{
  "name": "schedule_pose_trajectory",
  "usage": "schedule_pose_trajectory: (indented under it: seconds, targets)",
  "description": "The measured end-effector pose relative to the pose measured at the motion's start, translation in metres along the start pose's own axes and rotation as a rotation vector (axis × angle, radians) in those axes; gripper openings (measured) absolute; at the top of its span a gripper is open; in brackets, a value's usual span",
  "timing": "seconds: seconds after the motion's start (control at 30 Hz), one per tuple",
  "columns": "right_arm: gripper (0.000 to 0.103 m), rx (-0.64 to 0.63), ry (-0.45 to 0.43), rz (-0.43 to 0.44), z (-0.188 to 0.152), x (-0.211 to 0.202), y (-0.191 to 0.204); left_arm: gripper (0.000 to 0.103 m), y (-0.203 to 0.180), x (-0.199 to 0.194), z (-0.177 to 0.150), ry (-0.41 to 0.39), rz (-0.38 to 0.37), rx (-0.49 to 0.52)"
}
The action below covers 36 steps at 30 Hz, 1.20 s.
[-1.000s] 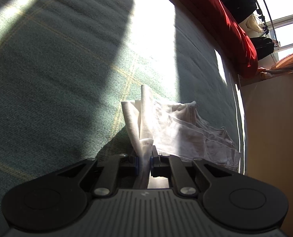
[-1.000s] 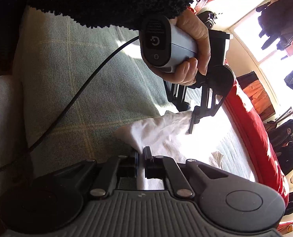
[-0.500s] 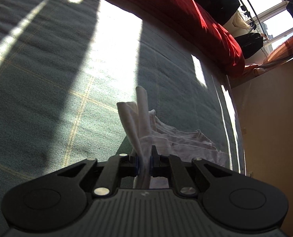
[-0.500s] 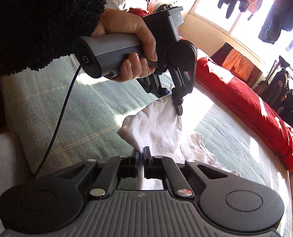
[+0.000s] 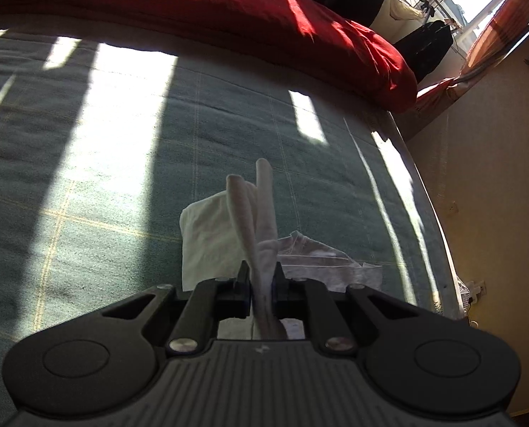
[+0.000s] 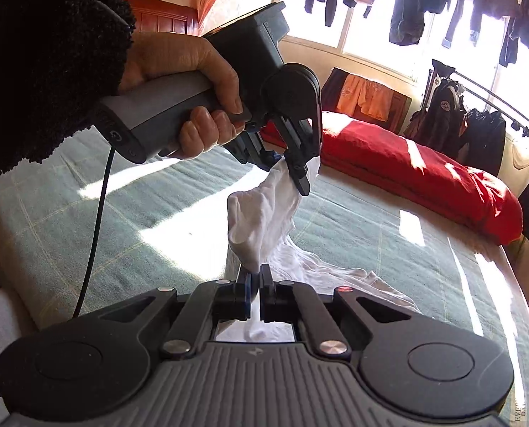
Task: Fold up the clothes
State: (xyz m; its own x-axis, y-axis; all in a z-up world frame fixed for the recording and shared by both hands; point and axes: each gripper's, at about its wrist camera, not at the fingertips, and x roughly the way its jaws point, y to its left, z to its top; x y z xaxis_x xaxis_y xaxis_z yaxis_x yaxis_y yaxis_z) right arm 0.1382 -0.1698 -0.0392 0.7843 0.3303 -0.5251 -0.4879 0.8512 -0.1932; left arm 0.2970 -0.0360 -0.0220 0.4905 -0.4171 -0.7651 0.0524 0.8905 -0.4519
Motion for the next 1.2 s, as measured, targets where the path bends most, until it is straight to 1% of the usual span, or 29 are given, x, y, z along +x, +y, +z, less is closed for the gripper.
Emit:
schedule_pose_trajectory:
  seconds: [0.13, 0.43, 0.63, 0.77, 0.9, 1.2]
  targets:
    - [0.004, 0.054, -0.012, -0.020, -0.010, -0.013, -0.021, 0.008, -0.034, 0.011, -0.003, 0.005, 0.011, 0.045]
    - [0.004, 0.152, -0.013, -0.064, -0.027, -0.019, -0.071, 0.008, -0.097, 0.044, -0.012, 0.042, 0.011, 0.125]
    - [0.005, 0.233, 0.008, -0.092, -0.048, -0.025, -0.101, 0.008, -0.134, 0.080, -0.025, 0.088, 0.022, 0.172]
    - [0.005, 0.284, 0.025, -0.100, -0.063, -0.025, -0.118, 0.008, -0.152, 0.104, -0.034, 0.118, 0.037, 0.183]
    - [0.005, 0.315, 0.040, -0.106, -0.076, -0.022, -0.131, 0.008, -0.172, 0.125, -0.045, 0.143, 0.074, 0.238]
    - [0.005, 0.395, 0.076, -0.117, -0.100, -0.016, -0.156, 0.008, -0.195, 0.161, -0.058, 0.188, 0.117, 0.299]
